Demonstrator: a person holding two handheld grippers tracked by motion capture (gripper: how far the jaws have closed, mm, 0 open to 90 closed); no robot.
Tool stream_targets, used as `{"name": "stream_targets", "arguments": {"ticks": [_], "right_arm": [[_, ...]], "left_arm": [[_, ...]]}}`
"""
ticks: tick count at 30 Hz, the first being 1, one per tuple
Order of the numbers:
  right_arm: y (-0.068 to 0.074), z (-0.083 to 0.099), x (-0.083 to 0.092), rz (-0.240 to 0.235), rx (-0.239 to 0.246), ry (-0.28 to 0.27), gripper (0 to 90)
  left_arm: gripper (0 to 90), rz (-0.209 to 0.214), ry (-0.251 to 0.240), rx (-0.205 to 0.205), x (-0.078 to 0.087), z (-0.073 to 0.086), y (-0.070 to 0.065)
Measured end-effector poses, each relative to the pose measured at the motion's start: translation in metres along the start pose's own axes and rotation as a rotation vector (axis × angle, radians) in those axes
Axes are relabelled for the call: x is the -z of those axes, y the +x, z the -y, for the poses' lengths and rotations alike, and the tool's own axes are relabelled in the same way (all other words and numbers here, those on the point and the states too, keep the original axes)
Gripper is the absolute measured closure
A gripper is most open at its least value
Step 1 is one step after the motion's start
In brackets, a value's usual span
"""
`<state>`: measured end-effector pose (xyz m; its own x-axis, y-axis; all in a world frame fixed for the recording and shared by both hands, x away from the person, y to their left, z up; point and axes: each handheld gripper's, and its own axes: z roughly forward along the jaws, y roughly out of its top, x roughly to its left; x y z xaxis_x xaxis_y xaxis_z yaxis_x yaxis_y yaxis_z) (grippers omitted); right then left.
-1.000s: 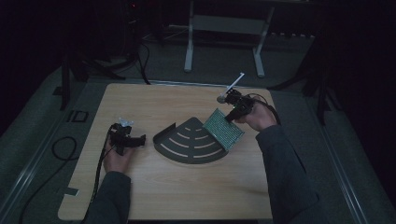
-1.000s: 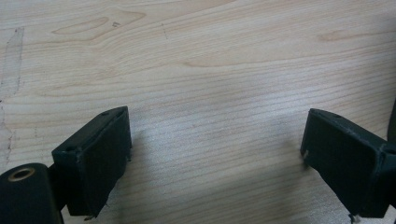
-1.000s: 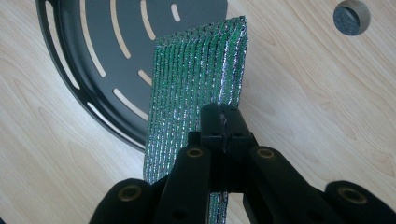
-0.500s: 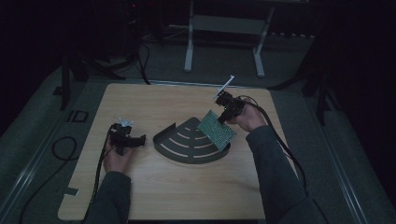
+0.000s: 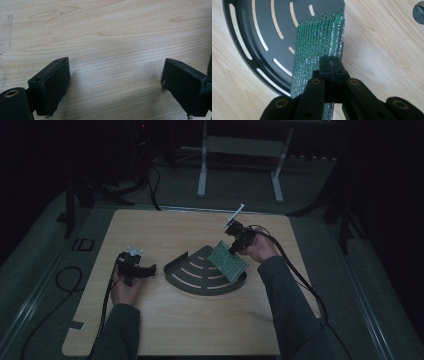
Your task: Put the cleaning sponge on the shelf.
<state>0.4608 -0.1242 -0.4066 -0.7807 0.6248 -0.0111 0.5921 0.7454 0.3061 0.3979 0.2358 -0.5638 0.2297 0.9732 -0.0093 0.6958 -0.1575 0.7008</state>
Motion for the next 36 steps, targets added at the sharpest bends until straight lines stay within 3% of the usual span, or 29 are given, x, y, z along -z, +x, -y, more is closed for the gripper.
{"name": "stream_targets", "arguments": {"ticks": [20,36], "right_arm": [[0.008,0.001,-0.025,0.004,0.019,0.038,89.8],[0.007,0.007,-0.038,0.003,-0.001,0.049,89.6]], "left_arm": [[9.2,0.000,0.000,0.001,0.000,0.000,0.000],[9.2,0.000,0.000,0.001,0.000,0.000,0.000]]}}
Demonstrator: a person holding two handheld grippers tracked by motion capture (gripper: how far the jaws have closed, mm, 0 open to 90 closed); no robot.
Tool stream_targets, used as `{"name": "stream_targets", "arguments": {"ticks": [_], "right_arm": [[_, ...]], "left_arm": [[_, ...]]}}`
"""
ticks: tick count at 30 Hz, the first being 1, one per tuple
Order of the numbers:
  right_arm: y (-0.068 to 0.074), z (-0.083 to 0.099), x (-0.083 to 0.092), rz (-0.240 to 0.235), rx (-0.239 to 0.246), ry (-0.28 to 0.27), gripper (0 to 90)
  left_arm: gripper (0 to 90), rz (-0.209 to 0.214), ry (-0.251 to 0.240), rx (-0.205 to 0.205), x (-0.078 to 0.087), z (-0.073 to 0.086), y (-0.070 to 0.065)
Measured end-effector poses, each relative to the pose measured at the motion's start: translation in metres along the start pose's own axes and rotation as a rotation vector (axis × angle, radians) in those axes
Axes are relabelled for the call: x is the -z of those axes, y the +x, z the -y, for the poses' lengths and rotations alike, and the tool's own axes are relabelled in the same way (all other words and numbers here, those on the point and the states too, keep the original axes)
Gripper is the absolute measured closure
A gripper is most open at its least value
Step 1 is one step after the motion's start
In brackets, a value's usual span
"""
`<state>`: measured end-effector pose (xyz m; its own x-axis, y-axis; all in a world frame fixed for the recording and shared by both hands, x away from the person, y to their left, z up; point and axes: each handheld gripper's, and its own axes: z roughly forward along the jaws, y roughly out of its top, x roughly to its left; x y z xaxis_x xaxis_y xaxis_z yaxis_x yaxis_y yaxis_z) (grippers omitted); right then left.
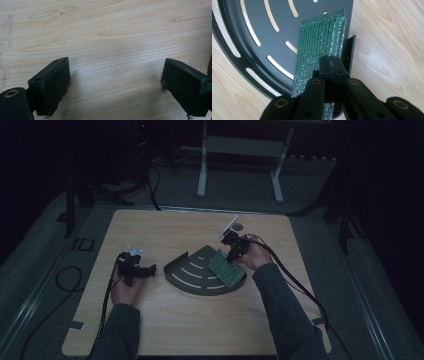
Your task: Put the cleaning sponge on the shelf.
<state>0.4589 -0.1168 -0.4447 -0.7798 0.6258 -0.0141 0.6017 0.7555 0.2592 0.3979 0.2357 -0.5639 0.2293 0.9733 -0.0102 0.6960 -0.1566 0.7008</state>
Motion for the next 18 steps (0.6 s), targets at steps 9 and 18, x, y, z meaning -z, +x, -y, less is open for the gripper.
{"name": "stream_targets", "arguments": {"ticks": [9,18], "right_arm": [[-0.001,-0.001,-0.006,0.027,-0.002,0.018,89.4],[-0.002,-0.001,-0.013,0.040,-0.009,0.039,88.9]], "left_arm": [[9.2,0.000,0.000,0.000,0.000,0.000,0.000],[9.2,0.000,0.001,-0.001,0.000,0.000,0.000]]}}
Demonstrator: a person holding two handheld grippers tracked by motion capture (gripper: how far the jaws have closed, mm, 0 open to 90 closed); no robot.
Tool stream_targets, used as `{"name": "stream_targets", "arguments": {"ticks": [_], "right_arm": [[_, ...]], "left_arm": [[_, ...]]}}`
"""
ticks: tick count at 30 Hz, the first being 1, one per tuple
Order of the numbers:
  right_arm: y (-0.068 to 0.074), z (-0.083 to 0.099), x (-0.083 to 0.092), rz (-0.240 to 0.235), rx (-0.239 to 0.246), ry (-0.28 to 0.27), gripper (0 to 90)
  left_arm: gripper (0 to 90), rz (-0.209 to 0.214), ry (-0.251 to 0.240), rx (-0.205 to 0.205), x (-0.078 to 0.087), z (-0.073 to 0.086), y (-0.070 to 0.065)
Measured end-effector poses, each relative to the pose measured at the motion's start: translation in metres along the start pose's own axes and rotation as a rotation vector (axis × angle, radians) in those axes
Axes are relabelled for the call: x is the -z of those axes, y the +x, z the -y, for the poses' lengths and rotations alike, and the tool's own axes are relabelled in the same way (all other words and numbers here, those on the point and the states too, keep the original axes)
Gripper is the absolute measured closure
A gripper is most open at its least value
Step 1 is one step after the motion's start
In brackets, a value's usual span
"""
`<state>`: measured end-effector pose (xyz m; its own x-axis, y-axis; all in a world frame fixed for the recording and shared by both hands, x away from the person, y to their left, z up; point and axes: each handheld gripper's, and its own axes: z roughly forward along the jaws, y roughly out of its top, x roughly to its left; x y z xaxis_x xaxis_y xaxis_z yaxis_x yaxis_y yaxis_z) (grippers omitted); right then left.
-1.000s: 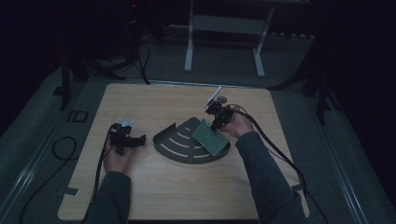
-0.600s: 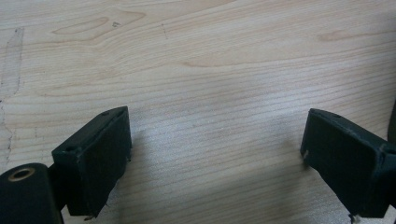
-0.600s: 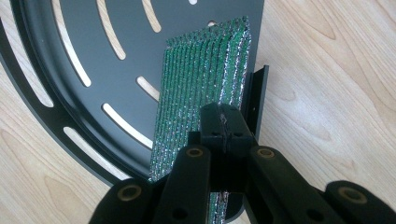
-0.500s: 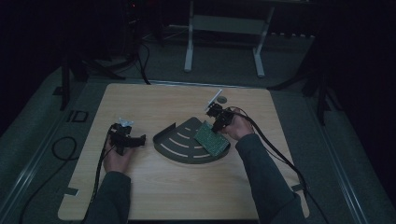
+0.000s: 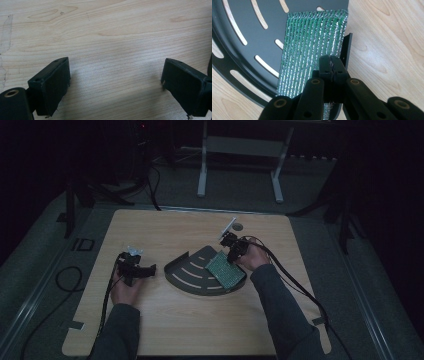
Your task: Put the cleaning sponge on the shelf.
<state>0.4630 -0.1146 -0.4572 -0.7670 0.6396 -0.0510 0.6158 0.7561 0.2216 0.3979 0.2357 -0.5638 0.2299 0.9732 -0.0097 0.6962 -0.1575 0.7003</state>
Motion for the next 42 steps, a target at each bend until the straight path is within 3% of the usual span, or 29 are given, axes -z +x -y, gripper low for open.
{"name": "stream_targets", "arguments": {"ticks": [13,22,28,29,31,37,42], "right_arm": [[-0.006,0.007,-0.002,-0.004,-0.017,-0.005,89.2],[-0.008,0.017,0.013,0.011,-0.040,-0.068,67.8],[-0.018,0.029,0.021,0.020,-0.101,-0.128,51.7],[-0.022,0.036,0.025,0.043,-0.134,-0.161,44.3],[-0.025,0.042,0.027,0.065,-0.156,-0.165,38.7],[-0.030,0.062,0.032,0.078,-0.180,-0.193,32.5],[-0.025,0.088,0.030,0.069,-0.187,-0.232,30.8]], "left_arm": [[9.2,0.000,0.001,-0.001,0.000,0.000,0.000],[9.2,0.000,-0.002,0.002,0.000,0.000,0.000],[9.2,0.000,0.000,0.000,0.000,0.000,0.000],[9.2,0.000,0.000,0.000,0.000,0.000,0.000],[9.2,0.000,-0.002,0.002,0.000,0.000,0.000],[9.2,-0.001,0.001,-0.001,0.000,0.000,0.000],[9.2,0.000,0.000,-0.001,0.000,0.000,0.000]]}}
